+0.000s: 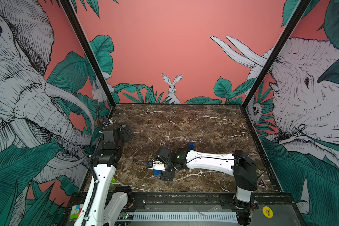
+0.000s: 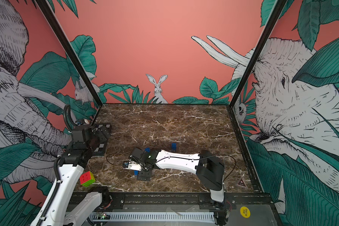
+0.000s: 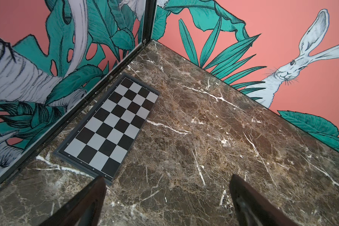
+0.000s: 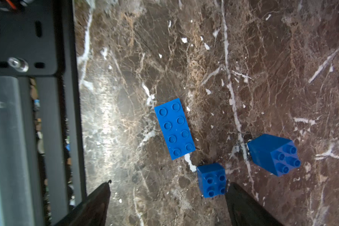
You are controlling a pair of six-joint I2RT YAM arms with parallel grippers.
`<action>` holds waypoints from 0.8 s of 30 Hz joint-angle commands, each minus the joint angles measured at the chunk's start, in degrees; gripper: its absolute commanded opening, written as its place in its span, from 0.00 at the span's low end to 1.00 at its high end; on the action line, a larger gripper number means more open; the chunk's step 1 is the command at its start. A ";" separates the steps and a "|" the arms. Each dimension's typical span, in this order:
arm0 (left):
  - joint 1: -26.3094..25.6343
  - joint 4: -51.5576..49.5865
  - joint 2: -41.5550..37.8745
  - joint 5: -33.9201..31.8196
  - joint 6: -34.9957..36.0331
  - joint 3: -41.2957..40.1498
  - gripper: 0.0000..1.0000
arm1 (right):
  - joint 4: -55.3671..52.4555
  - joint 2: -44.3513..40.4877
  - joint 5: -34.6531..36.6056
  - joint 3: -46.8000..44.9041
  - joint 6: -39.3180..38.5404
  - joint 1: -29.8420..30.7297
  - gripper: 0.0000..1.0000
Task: Assemble the letter h with lego
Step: Pick up the lego brick from the center of the board.
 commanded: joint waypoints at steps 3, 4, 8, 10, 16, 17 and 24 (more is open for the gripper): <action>0.11 -0.62 -2.28 -2.72 0.98 -1.01 0.99 | 4.20 3.33 0.57 2.23 -6.59 0.39 0.88; 0.16 -0.53 -2.29 -2.82 0.98 -1.08 0.99 | 4.65 3.76 -0.06 2.51 -7.11 0.46 0.87; 0.14 -0.21 -2.27 -3.00 0.90 -1.50 0.99 | 4.49 6.16 -0.38 3.94 -9.30 0.48 0.84; 0.13 -0.02 -2.37 -3.15 0.96 -1.71 0.99 | 3.83 7.35 -0.83 4.61 -10.40 0.65 0.80; 0.11 0.26 -2.19 -3.35 0.89 -1.71 0.99 | 2.72 9.85 -0.40 6.24 -12.07 1.08 0.77; 0.12 0.29 -2.19 -3.28 0.82 -1.78 0.99 | 2.28 10.28 -0.31 6.50 -12.31 1.22 0.76; 0.11 0.61 -1.95 -3.21 0.65 -1.95 0.99 | 2.02 12.10 0.92 6.49 -13.34 1.63 0.70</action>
